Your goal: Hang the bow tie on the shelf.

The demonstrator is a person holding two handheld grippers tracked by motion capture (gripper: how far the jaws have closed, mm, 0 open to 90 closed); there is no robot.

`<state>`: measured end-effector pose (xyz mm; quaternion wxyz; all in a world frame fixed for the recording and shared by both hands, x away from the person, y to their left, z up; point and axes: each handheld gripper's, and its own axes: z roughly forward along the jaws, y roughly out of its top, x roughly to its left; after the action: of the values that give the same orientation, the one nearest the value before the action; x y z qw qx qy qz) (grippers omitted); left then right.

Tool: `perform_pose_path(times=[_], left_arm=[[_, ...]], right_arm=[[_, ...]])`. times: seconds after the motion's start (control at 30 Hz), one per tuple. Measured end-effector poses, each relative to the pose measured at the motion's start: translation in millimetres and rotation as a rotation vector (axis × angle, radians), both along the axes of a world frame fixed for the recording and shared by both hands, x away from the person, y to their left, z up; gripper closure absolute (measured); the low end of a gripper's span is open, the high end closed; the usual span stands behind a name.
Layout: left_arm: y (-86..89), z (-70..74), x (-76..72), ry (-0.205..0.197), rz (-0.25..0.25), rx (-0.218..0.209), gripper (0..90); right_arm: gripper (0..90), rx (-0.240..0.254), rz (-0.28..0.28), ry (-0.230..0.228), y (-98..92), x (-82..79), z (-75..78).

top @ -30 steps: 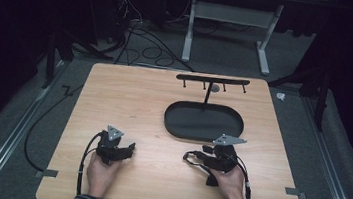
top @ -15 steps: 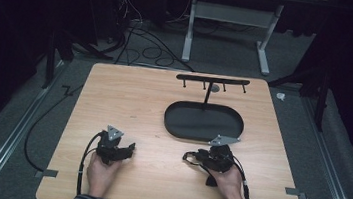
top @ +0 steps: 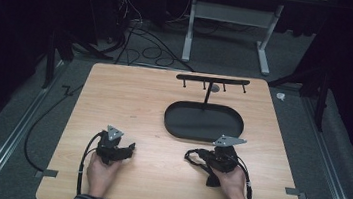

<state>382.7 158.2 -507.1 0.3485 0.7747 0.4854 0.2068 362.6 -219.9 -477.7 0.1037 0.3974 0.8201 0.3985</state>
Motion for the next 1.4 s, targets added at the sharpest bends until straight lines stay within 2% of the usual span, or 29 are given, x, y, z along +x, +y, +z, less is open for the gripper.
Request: perform_pose_path(times=[0.47, 0.67, 0.83, 0.9, 1.1, 1.4], left_arm=[[0.1, 0.1, 0.0, 0.002, -0.001, 0.001, 28.0], [0.2, 0.1, 0.0, 0.002, -0.001, 0.0, 27.9], [0.1, 0.0, 0.0, 0.001, -0.001, 0.0, 28.0], [0.2, 0.0, 0.0, 0.001, -0.001, -0.001, 27.9], [0.2, 0.0, 0.0, 0.001, -0.001, -0.002, 27.9], [0.0, 0.0, 0.0, 0.0, -0.001, 0.0, 27.9]], right_arm=[[87.4, 0.033, -0.041, -0.066, -15.6, -6.5, 20.5], [87.6, 0.034, -0.064, -0.119, -21.5, -9.1, 31.8], [87.7, 0.041, -0.082, -0.135, -26.5, -9.3, 38.2], [87.7, 0.046, -0.095, -0.155, -29.9, -9.6, 42.6], [87.7, 0.059, -0.13, -0.176, -35.8, -8.8, 50.0], [87.7, 0.058, -0.134, -0.191, -39.1, -4.2, 60.1]])
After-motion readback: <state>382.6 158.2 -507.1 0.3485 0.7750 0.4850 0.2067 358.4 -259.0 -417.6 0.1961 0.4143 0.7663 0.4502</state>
